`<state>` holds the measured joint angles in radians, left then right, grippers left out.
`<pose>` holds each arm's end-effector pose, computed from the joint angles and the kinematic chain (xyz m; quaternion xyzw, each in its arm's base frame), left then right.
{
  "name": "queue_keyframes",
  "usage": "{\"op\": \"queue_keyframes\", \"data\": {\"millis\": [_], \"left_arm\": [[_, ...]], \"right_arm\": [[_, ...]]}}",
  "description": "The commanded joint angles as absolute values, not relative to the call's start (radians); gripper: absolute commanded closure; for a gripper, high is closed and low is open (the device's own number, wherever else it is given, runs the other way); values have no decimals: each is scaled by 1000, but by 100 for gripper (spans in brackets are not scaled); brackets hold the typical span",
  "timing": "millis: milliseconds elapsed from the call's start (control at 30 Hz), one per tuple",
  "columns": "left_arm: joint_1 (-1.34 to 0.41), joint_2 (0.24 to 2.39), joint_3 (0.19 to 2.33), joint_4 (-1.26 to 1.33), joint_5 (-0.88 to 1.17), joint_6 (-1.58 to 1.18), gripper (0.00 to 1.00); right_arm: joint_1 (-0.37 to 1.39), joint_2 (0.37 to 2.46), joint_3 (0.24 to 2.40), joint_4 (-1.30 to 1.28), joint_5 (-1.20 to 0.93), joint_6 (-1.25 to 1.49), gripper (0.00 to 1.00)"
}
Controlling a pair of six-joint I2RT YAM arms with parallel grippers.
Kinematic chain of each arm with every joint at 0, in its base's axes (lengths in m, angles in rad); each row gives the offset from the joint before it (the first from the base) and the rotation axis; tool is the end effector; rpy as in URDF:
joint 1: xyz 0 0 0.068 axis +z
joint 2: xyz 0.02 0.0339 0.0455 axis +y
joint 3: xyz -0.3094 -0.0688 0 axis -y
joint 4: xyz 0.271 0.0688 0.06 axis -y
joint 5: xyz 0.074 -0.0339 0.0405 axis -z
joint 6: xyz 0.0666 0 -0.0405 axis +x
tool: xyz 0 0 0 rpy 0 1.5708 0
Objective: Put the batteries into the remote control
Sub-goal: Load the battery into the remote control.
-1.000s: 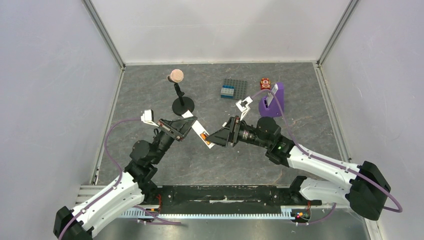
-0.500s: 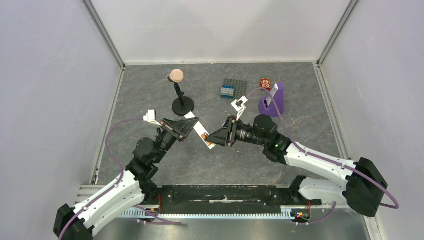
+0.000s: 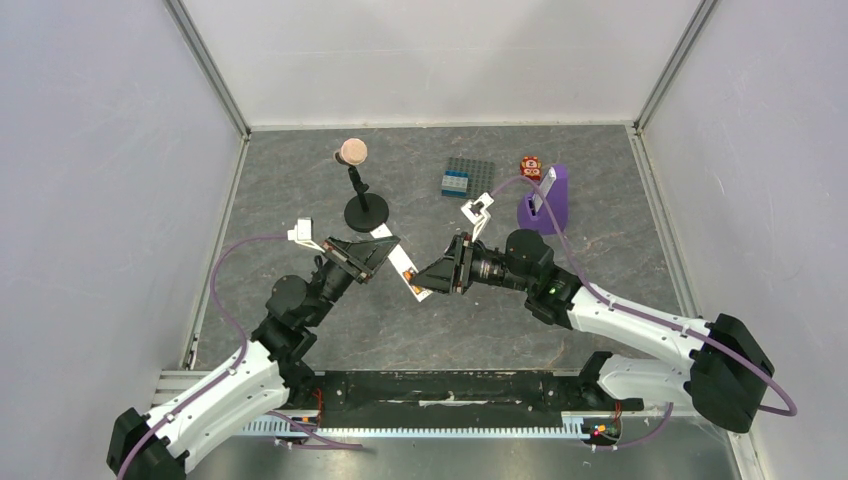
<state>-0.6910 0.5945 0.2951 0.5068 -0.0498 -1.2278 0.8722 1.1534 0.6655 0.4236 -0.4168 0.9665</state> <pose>0.1392 -0.1108 0.2931 -0.1857 0.6022 -0.6266 0.4584 0.1702 0.2445 0.3136 -0.1077 0.7196 0.6237 0.2858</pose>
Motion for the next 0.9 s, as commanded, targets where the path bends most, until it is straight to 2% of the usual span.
{"op": "queue_keyframes", "data": {"millis": [0, 67, 367, 567, 667, 867], "left_arm": [[-695, 589, 364, 570, 26, -1166, 98], [-695, 590, 373, 552, 48, -1139, 98], [-695, 581, 402, 474, 106, -1085, 98], [-696, 612, 433, 469, 171, -1055, 98], [-695, 625, 447, 469, 200, -1036, 98], [-694, 639, 457, 468, 216, -1025, 98]], "right_arm": [[867, 1148, 699, 407, -386, 957, 44], [864, 1145, 708, 405, -386, 955, 41], [855, 1154, 756, 363, -417, 872, 40], [854, 1184, 802, 314, -452, 818, 43], [854, 1196, 808, 298, -458, 812, 46], [853, 1204, 801, 284, -461, 808, 60]]}}
